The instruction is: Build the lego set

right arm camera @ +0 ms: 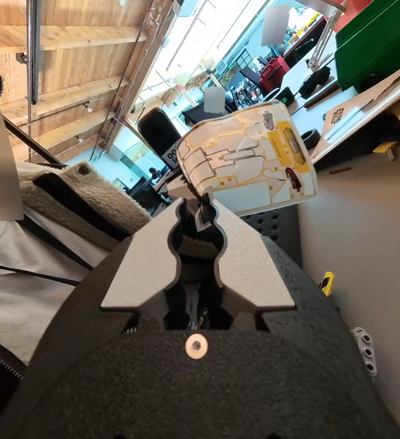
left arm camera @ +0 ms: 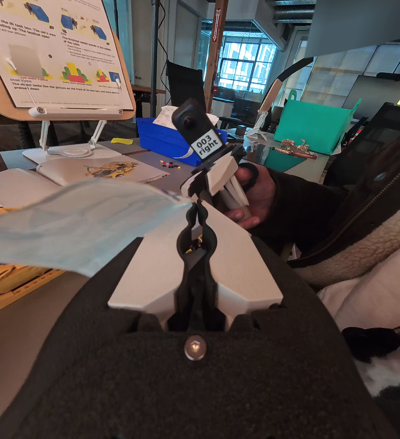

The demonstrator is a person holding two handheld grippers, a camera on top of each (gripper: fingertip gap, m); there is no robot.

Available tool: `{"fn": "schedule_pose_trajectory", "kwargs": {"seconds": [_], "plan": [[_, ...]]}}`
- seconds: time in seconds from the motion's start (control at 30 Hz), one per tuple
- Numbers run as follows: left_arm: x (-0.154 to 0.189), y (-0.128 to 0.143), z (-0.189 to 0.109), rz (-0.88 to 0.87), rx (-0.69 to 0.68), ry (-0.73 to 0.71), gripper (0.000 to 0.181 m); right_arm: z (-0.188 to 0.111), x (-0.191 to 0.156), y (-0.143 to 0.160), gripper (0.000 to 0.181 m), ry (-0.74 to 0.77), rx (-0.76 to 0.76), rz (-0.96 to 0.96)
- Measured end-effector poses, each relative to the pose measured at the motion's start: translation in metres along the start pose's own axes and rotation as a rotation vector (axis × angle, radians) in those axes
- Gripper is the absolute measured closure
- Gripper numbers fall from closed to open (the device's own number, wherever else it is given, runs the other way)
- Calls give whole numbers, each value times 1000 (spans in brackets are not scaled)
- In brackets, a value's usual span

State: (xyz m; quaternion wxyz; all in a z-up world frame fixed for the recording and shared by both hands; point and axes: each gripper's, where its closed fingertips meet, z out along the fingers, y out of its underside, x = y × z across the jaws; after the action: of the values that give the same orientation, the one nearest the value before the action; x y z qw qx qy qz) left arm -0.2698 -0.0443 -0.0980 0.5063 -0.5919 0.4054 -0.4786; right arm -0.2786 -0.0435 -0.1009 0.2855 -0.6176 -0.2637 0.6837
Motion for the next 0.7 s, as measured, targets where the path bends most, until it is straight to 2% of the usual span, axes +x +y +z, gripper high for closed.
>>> {"fn": "schedule_pose_trajectory", "kwargs": {"seconds": [0.3, 0.7], "plan": [[-1, 6, 2, 16, -39, -14, 181, -6, 8, -2, 181, 12, 24, 42], [-18, 26, 2, -54, -128, -81, 181, -11, 40, 1, 181, 271, -4, -134]]}}
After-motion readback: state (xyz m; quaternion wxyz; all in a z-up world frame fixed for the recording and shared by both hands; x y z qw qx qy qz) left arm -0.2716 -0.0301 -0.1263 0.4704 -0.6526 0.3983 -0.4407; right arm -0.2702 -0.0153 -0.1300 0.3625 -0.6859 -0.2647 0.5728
